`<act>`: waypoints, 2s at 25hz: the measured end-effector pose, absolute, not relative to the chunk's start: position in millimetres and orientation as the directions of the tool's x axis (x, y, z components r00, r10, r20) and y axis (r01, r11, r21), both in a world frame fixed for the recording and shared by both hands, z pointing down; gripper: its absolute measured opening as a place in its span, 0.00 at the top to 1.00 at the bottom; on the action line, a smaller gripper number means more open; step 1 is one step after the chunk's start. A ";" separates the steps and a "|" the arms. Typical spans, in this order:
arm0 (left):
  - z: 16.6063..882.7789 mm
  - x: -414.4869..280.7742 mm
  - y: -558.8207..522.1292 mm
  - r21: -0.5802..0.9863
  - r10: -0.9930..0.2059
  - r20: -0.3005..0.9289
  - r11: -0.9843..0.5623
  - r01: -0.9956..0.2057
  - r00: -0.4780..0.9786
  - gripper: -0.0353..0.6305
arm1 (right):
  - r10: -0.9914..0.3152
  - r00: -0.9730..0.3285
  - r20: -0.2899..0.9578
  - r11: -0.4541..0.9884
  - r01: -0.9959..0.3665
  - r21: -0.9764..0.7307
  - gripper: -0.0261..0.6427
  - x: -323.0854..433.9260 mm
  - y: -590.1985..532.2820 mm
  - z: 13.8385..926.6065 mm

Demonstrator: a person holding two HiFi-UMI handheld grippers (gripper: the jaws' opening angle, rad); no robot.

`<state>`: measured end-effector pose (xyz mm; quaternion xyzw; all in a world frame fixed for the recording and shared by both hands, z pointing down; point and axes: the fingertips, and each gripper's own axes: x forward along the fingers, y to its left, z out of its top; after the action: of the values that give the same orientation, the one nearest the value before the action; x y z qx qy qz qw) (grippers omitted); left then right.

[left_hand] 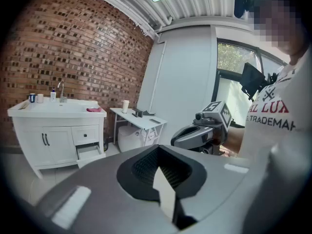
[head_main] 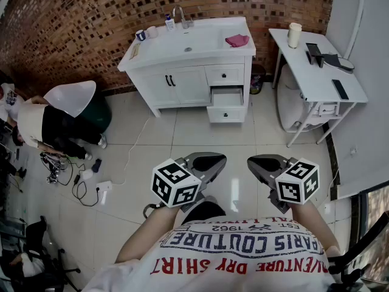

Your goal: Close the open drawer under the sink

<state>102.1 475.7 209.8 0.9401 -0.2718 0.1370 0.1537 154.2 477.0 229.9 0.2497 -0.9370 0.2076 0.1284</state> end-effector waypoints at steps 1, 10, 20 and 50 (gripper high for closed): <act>210.5 98.9 471.9 0.215 -0.470 0.341 -0.804 -0.555 0.814 0.96 | -0.414 -0.843 0.344 0.791 -0.520 -0.322 0.95 151.1 474.1 229.9; 226.0 95.4 404.3 0.231 -0.428 0.344 -0.824 -0.517 0.836 0.96 | -0.450 -0.815 0.365 0.756 -0.565 -0.329 0.95 148.9 412.2 248.7; 275.3 50.5 226.9 0.322 -0.351 0.390 -0.814 -0.483 0.851 0.96 | -0.468 -0.763 0.446 0.683 -0.633 -0.365 0.95 109.4 239.5 285.9; 453.1 -42.5 -79.2 0.547 -0.198 0.535 -0.660 -0.515 0.821 0.96 | -0.379 -0.543 0.749 0.407 -0.825 -0.392 0.95 72.4 -67.2 529.0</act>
<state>-42.5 -79.2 453.1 0.8838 -0.2016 0.2205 0.3600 72.4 -67.2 529.0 0.3819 -0.7881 0.3881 0.2872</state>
